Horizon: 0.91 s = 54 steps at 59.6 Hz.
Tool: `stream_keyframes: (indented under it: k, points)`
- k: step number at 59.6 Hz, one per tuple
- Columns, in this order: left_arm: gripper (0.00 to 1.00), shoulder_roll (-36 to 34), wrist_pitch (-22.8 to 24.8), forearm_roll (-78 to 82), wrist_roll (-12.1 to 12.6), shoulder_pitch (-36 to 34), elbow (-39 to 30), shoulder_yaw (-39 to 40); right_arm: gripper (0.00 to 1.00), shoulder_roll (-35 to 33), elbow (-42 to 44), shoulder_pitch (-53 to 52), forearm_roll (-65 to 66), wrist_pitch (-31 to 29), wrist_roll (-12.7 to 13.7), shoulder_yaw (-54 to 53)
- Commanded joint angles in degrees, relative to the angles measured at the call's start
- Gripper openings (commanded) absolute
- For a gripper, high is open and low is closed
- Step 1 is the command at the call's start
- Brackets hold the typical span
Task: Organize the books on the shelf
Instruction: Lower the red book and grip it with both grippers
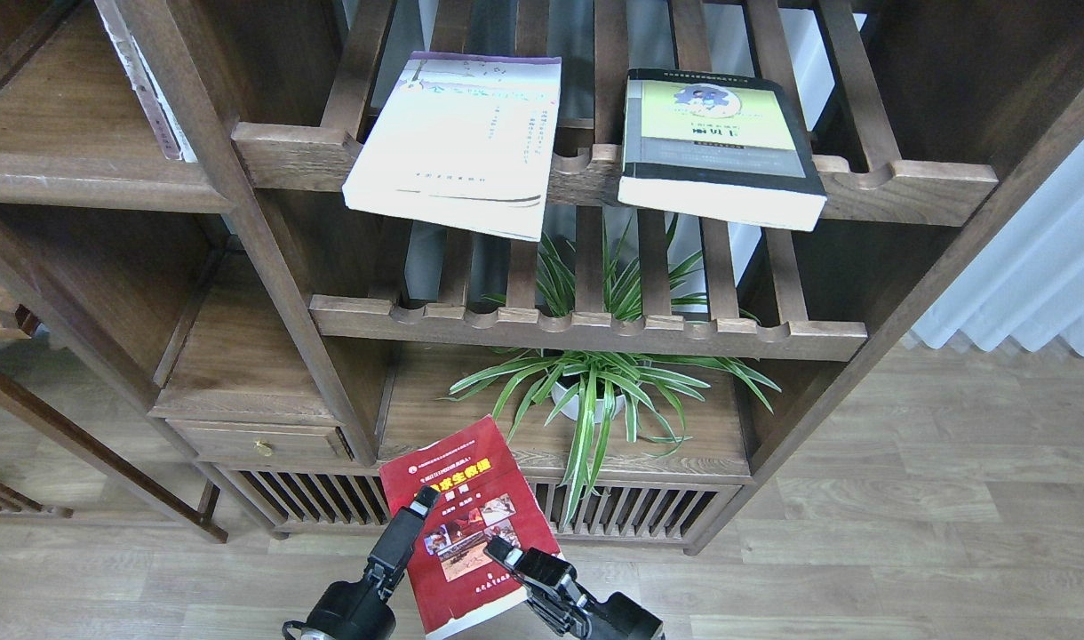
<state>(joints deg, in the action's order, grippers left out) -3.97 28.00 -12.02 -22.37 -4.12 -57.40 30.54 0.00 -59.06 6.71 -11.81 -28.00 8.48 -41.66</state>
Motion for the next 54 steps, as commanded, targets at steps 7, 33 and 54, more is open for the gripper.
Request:
stream_keyframes:
  k: [7,33,54]
  points:
    - [0.69,-0.07,0.00,-0.64,0.31,-0.36,-0.08,-3.82,0.06,0.00,0.00,0.76,0.03,0.00,0.13,0.44]
    - [0.08,-0.51,0.00,-0.73,0.66,-0.98,-0.26,-4.44,0.08,0.00,0.35,1.46,0.03,0.00,0.84,0.35]
    - [0.06,-6.49,0.00,-0.47,0.83,-0.97,-2.28,-4.53,0.10,0.00,2.19,0.85,-0.23,0.00,0.75,-0.35]
